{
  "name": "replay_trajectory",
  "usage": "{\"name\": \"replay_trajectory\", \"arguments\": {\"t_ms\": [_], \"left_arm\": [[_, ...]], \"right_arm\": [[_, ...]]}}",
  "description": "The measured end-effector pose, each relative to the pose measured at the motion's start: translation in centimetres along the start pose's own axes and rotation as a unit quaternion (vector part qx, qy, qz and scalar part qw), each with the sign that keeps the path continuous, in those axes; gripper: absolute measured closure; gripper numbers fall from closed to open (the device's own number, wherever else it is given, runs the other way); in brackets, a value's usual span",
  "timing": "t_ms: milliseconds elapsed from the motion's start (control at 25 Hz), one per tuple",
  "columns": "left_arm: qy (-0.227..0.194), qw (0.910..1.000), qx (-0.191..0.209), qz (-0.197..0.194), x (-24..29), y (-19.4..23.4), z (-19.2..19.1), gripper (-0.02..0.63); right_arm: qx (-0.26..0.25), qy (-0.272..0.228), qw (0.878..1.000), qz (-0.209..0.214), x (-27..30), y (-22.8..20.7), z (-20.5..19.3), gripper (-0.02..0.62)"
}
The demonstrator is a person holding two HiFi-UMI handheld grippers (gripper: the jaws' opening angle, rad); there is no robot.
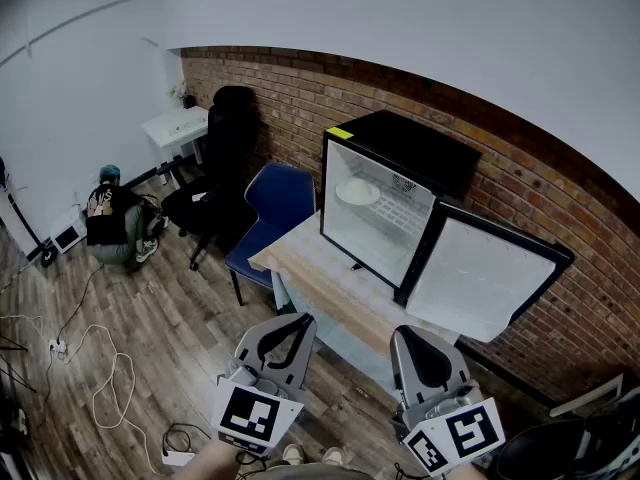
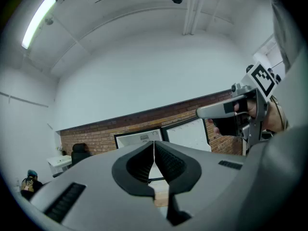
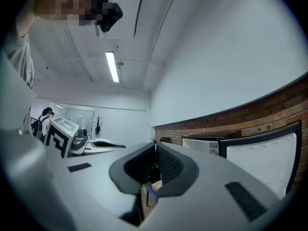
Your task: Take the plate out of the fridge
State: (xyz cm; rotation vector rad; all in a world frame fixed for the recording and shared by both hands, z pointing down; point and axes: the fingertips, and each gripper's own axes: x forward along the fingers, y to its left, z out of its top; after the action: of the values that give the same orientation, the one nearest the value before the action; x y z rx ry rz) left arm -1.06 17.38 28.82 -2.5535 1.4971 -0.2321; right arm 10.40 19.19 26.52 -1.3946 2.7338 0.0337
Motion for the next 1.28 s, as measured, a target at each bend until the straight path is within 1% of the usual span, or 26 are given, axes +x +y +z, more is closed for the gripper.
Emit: {"name": "replay_trajectory", "arguments": {"t_ms": [160,440,640,1080,1200,1280], "left_arm": [[-0.002,1.0000,0.002,-0.004,0.4,-0.4,0.1,0.586],[-0.004,1.0000,0.002,-0.003,1.1,-1.0,0.3,0.586],[-0.001,1.0000,-0.005,0.005,1.7,-1.4,0.3,0.586],[0.006,0.9998,0.012,0.017,3.1,-3.1,-0.4,0.586],[0.010,0.9996,0.005,0.026,3.2,-3.2,-0.4,0.586],[0.013,0.9994,0.008,0.031,3.4,-3.0,-0.6,0.586]], "right_arm": [[0.014,-0.009,1.000,-0.001,-0.2,-0.6,0.1,0.563],[0.011,-0.007,1.000,0.004,-0.2,-1.3,-0.2,0.563],[0.008,-0.004,1.000,0.012,-0.2,-1.9,-0.5,0.563],[0.006,0.005,0.999,0.033,-0.6,-3.8,-1.7,0.563],[0.007,0.002,0.999,0.039,-0.7,-4.2,-1.8,0.563],[0.008,0.001,0.999,0.041,-0.6,-4.4,-2.0,0.563]]}}
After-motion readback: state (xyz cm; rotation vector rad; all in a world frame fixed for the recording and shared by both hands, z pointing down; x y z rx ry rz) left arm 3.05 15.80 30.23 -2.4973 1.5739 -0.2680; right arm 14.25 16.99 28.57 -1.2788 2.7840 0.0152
